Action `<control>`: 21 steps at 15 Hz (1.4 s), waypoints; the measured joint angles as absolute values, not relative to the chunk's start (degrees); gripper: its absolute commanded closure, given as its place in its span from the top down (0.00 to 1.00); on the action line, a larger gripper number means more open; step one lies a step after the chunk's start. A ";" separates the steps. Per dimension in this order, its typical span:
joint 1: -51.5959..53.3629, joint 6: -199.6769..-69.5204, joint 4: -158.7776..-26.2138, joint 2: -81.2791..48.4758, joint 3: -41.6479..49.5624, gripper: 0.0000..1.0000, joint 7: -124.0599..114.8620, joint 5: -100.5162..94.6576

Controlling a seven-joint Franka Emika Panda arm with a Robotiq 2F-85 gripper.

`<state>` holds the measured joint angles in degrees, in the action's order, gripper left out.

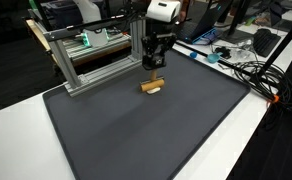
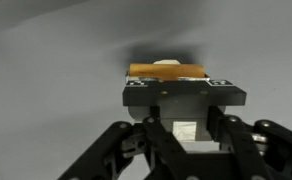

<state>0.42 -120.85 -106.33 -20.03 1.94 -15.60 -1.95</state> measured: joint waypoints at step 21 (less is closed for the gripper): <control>4.15 -119.98 -111.62 -11.34 0.69 0.21 -14.62 -5.84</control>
